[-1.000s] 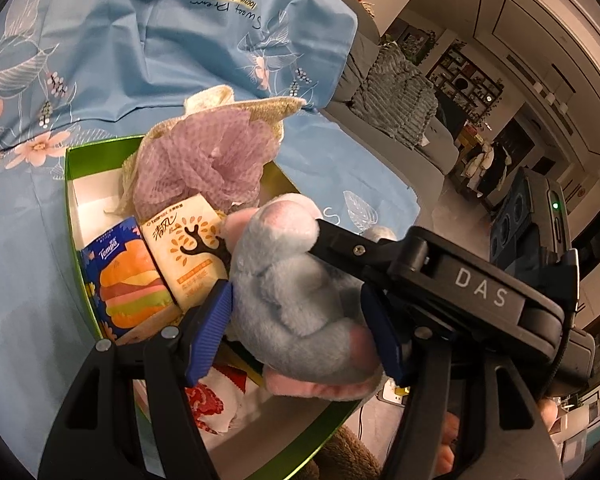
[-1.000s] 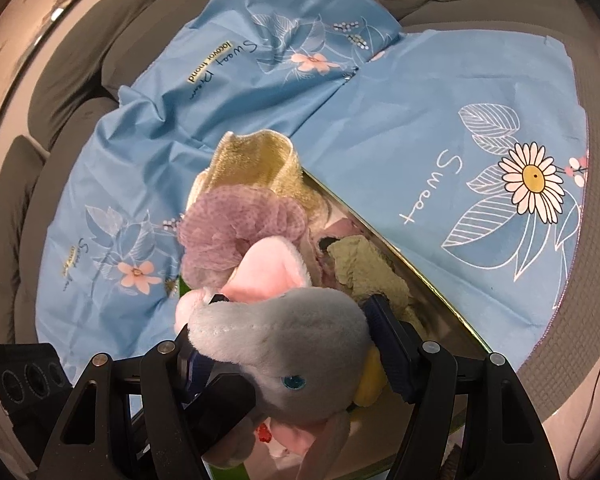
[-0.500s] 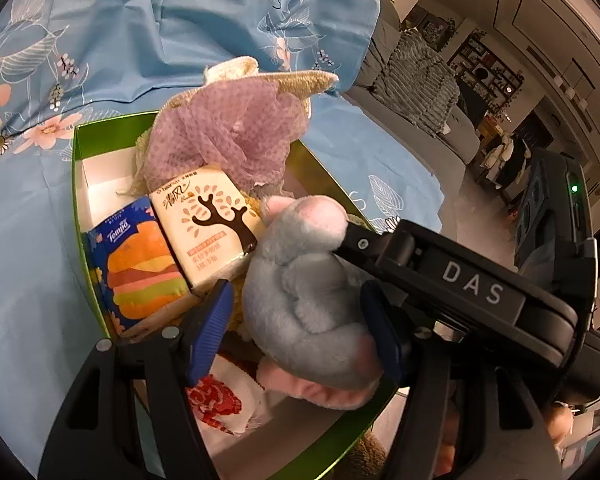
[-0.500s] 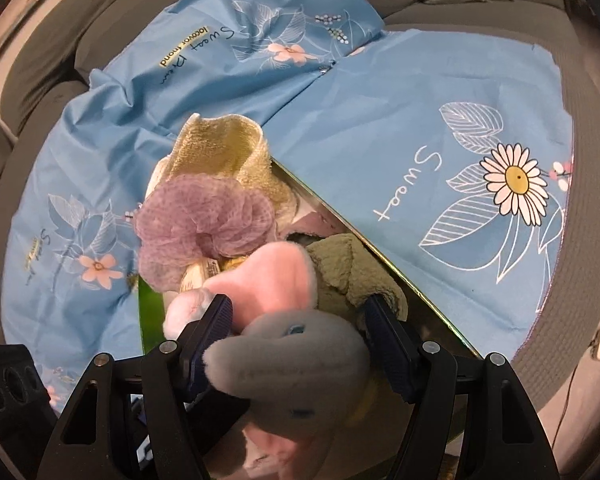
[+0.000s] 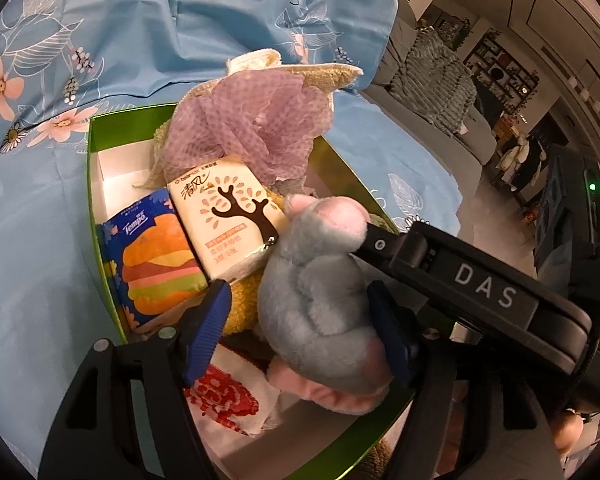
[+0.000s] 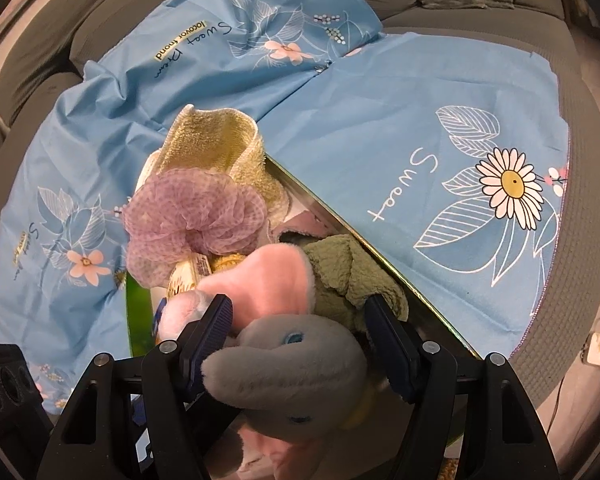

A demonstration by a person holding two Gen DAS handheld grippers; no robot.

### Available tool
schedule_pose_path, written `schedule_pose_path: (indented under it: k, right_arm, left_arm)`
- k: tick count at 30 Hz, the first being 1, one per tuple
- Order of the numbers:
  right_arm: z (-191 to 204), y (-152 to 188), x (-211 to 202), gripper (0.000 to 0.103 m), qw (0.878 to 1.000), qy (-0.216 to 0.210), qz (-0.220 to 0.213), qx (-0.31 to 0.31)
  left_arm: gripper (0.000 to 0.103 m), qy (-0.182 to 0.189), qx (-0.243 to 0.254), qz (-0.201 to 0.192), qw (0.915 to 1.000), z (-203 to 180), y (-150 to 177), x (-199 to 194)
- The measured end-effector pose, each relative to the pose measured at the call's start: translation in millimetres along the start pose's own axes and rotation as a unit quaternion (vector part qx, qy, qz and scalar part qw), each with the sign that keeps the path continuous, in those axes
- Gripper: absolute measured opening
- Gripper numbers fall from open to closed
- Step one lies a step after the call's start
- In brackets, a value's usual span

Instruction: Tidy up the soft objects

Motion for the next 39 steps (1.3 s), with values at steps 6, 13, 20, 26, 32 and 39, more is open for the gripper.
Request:
schedule_pose_path:
  k: [6, 13, 20, 26, 32, 39]
  right_arm:
    - [0, 1, 0, 0.072, 1.0, 0.006, 0.0, -0.001]
    - [0, 1, -1, 0.072, 1.0, 0.012, -0.002, -0.005]
    - [0, 2, -5, 0.072, 1.0, 0.004, -0.004, -0.011]
    - [-3, 3, -13, 0.072, 1.0, -0.002, -0.015, -0.005]
    - [-4, 1, -25, 0.072, 0.999, -0.007, -0.037, -0.004]
    - [3, 3, -40, 0.072, 0.998, -0.023, -0.061, -0.016]
  left_arm:
    - [0.074, -0.017, 0.002, -0.001, 0.9998, -1, 0, 2]
    - [0.078, -0.042, 0.008, -0.002, 0.9991, -7, 1, 5]
    - [0.077, -0.07, 0.008, -0.003, 0.9975, -13, 0, 1]
    - [0.078, -0.099, 0.037, -0.03, 0.994, -25, -2, -13]
    - [0.078, -0.104, 0.043, -0.064, 0.9916, -34, 0, -35]
    - [0.079, -0.107, 0.036, -0.084, 0.99, -37, 2, -53]
Point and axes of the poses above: each gripper's, at about its wrist camera, not at the fingertips, and x roughly the way its jaws point, z to its left, y to its underside, the point moved 1 cm from there along x, roughly the way its jaws point, and after that the axes turned 1 degree about y, right-handed, at the moved point
